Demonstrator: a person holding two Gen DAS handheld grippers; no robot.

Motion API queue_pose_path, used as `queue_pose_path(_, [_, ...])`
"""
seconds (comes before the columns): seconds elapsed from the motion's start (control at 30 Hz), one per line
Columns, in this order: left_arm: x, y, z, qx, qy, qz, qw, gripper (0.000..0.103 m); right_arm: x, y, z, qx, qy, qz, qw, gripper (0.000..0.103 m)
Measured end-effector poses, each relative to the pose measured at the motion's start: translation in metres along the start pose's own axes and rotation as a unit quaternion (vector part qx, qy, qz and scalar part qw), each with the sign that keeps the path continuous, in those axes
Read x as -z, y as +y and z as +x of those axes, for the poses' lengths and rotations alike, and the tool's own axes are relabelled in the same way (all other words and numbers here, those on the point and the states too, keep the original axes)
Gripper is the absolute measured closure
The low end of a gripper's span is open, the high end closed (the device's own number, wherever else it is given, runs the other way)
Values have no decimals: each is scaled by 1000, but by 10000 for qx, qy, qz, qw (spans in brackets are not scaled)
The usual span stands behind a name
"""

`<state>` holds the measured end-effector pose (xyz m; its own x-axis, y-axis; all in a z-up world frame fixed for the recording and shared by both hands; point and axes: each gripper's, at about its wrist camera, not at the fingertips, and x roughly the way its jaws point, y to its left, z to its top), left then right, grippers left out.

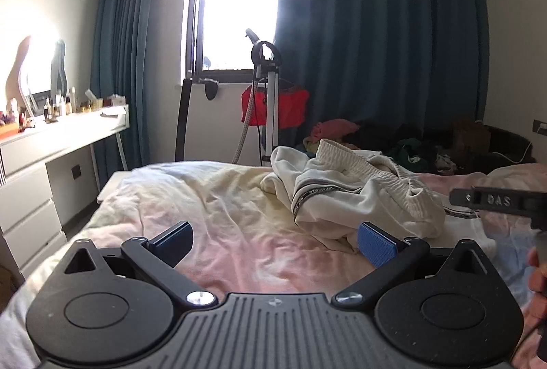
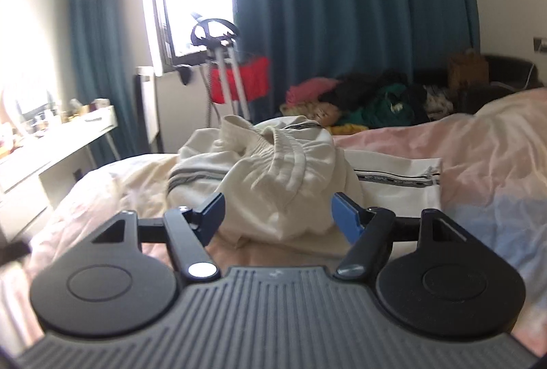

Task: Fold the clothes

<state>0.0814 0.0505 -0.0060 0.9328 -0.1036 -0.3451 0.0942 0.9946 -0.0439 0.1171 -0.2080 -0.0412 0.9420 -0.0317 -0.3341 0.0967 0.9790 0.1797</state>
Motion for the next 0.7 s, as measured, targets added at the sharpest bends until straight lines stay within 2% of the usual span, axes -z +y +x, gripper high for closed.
queue_pose_path(0.13, [11, 9, 30, -29, 66, -287, 9996, 0, -14, 11, 58, 279, 40, -56, 9996, 32])
queue_pose_path(0.27, [28, 12, 54, -231, 257, -128, 9993, 0, -6, 9, 118, 672, 596, 71, 9959, 33])
queue_pose_path(0.33, [32, 16, 65, -195, 370, -196, 9989, 0, 1, 5, 136, 811, 857, 108, 9930, 33])
queue_pose_path(0.37, [34, 19, 68, -118, 404, -300, 9987, 0, 4, 3, 142, 827, 943, 165, 9920, 37])
queue_pose_path(0.43, [37, 25, 72, -28, 432, -459, 9980, 0, 5, -4, 141, 714, 978, 428, 9917, 49])
queue_pose_path(0.47, [38, 27, 74, 0, 464, -530, 9975, 0, 4, -7, 137, 671, 973, 554, 9914, 64])
queue_pose_path(0.5, [39, 29, 75, 23, 509, -602, 9969, 0, 3, -8, 131, 661, 942, 629, 9914, 70])
queue_pose_path(0.6, [39, 32, 74, 153, 553, -785, 9953, 0, -8, -12, 104, 514, 736, 701, 9935, 79])
queue_pose_path(0.7, [37, 27, 65, 124, 419, -665, 9968, 0, -24, -17, 64, 289, 440, 632, 9966, 80])
